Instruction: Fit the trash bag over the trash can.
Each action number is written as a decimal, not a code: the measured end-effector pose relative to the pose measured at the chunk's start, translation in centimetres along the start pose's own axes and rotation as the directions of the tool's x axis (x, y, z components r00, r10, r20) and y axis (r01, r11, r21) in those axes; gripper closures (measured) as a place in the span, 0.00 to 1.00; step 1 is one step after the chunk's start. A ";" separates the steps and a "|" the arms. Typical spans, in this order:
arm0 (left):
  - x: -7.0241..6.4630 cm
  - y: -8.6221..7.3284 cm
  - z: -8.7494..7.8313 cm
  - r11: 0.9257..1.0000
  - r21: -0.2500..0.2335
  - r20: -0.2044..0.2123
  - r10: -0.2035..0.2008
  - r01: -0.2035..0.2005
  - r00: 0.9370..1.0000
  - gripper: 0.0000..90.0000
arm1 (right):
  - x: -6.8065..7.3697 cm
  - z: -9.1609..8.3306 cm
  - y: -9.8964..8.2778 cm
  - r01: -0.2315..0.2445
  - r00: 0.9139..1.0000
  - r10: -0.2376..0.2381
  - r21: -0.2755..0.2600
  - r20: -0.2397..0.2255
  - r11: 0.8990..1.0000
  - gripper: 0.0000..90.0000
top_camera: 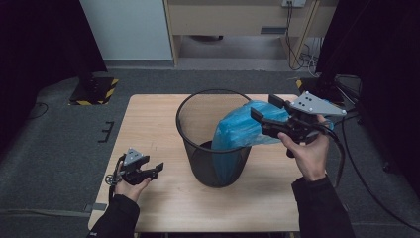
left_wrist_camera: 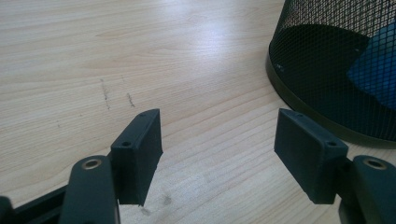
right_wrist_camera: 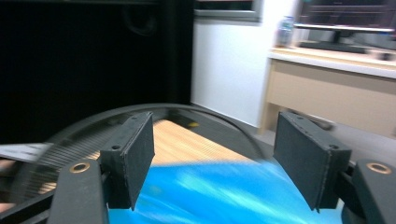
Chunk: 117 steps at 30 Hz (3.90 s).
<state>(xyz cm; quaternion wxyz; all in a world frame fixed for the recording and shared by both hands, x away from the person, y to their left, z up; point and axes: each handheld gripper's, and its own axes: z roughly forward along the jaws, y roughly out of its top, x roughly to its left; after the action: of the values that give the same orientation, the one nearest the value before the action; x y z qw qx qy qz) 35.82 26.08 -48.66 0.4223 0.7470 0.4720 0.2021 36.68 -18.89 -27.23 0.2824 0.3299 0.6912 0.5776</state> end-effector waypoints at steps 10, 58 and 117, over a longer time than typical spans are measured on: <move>0.0 0.0 0.1 1.000 0.002 0.002 -0.005 0.005 1.000 0.35 | -1.2 1.3 -4.0 -0.044 0.999 0.044 0.046 -0.010 0.998 0.51; 0.1 0.4 -0.7 0.998 -0.061 -0.001 -0.023 0.023 1.000 0.36 | -0.1 0.2 2.1 -0.043 0.996 0.050 -0.097 0.076 0.994 0.39; -0.5 1.7 -2.3 0.975 -0.220 0.004 -0.029 0.029 1.000 0.39 | 2.0 0.6 -0.3 -0.010 0.998 0.001 -0.146 -0.063 0.989 1.00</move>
<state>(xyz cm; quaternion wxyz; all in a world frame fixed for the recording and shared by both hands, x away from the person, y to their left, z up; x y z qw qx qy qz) 34.93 26.34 -45.90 0.5057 0.6887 0.4573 0.2466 35.86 -17.00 -27.64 0.2826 0.2920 0.6545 0.6376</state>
